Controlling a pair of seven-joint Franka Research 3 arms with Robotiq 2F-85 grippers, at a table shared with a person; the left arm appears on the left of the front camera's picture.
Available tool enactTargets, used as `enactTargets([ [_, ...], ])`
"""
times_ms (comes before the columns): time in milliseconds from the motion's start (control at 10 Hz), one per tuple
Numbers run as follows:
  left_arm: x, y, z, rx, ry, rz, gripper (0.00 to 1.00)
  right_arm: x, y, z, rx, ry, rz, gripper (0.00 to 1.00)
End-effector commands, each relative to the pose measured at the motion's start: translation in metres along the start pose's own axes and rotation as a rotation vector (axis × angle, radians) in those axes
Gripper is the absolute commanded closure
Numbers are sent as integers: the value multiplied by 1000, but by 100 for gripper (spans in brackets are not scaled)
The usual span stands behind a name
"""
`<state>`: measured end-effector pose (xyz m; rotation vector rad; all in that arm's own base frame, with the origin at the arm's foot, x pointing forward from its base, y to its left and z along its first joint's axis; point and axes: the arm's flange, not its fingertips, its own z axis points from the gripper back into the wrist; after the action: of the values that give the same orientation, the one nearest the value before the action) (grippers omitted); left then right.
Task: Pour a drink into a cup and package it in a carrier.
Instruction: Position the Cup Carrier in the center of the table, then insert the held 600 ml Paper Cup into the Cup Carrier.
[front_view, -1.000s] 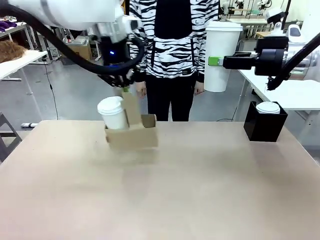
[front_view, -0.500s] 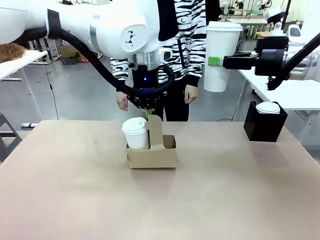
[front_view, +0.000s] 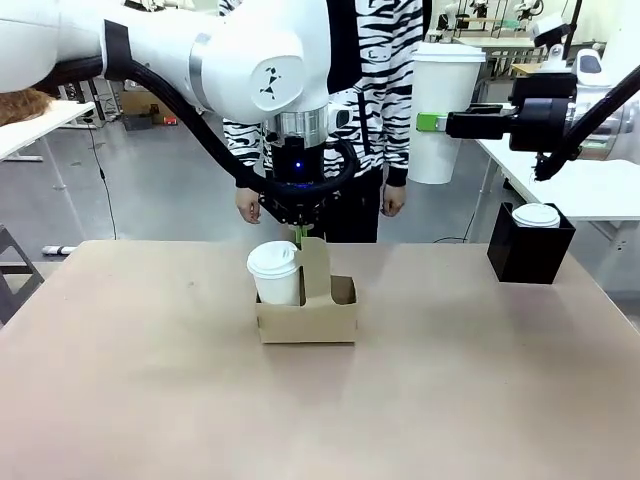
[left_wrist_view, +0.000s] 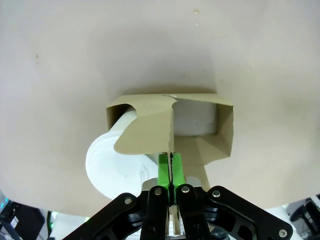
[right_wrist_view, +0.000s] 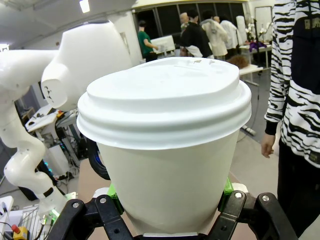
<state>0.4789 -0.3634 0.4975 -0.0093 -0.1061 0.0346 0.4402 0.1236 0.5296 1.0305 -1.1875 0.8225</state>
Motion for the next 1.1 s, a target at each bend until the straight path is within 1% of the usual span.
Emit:
enactTargets([
  [0,-2,1,-17,37,-15,21,98,1,0,-5,-11,-25,25,20],
  [200,-7,0,-29,63,-5,18,98,1,0,-5,-11,-25,25,20],
  [300,-7,0,-33,78,6,37,98,1,0,-5,-11,-25,25,20],
  [400,-1,-2,-16,22,16,-4,98,1,0,-5,-11,-25,25,20],
  [900,0,-6,-14,21,9,0,98,1,0,-5,-11,-25,25,20],
  [1000,-3,-3,-5,51,-5,-66,39,1,0,-5,-11,-25,25,20],
])
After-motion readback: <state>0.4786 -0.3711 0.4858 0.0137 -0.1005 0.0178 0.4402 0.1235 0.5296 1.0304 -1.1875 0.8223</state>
